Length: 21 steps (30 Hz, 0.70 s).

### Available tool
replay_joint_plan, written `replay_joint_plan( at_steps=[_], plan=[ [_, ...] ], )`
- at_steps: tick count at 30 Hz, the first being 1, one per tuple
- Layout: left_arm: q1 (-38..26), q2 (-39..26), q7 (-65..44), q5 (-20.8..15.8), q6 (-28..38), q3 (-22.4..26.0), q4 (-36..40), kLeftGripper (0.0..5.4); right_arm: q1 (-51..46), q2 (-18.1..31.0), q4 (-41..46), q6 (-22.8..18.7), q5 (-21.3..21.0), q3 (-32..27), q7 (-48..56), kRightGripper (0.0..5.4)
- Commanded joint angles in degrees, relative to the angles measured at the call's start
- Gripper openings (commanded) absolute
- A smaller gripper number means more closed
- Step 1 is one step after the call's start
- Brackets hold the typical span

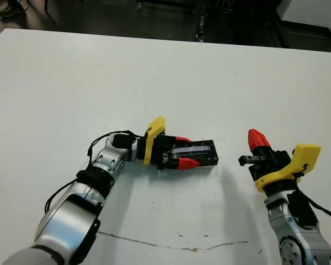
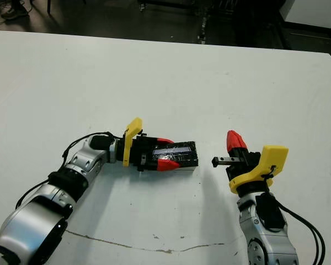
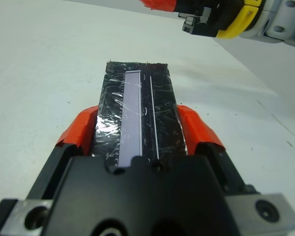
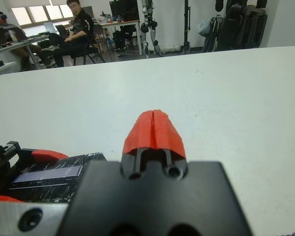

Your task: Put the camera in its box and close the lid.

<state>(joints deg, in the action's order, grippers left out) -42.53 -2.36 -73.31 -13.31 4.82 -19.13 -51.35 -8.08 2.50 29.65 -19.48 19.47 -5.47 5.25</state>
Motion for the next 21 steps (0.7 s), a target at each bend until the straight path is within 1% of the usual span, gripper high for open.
replay_joint_plan(
  at_steps=[1, 5, 9, 12, 15, 18, 20, 21],
  plan=[
    [0.64, 8.02, -4.98, 4.89, -1.72, -5.75, -3.5, 3.17, -0.77, 0.36, -0.09, 0.09, 0.14, -0.6, -0.03, 0.0],
    [-1.14, 8.37, -5.38, 6.57, -1.46, -6.49, -5.14, 3.17, -0.75, 0.33, -0.2, 0.21, 0.02, -0.58, -0.08, 0.0],
    [-2.22, 8.51, -5.83, 7.28, -0.53, -6.93, -5.86, 3.17, -0.71, 0.36, -0.21, 0.21, -0.09, -0.53, -0.09, 0.0],
    [-2.76, 8.26, -5.41, 8.05, -0.67, -7.37, -5.53, 3.17, -0.56, 0.29, -0.12, -0.17, 0.35, -0.61, -0.07, 0.0],
    [-2.38, 7.88, -5.03, 7.98, -0.87, -7.01, -5.09, 3.17, -0.64, 0.3, 0.38, -0.62, -0.03, -0.52, -0.62, 0.0],
    [-1.52, 7.01, -1.57, 9.04, -2.44, -7.14, -3.22, 3.17, -0.59, 0.28, 0.44, -0.74, 0.62, -0.73, -0.38, 0.0],
    [-1.0, 6.2, 0.0, 10.43, -1.69, -7.69, -1.63, 3.54, -0.57, 0.24, 0.35, -0.56, 0.64, -0.7, -0.34, 0.0],
    [-0.59, 5.72, 0.92, 11.2, -0.68, -7.9, -0.64, 3.63, -0.55, 0.3, 0.33, -0.51, 0.62, -0.68, -0.28, 0.0]
  ],
)
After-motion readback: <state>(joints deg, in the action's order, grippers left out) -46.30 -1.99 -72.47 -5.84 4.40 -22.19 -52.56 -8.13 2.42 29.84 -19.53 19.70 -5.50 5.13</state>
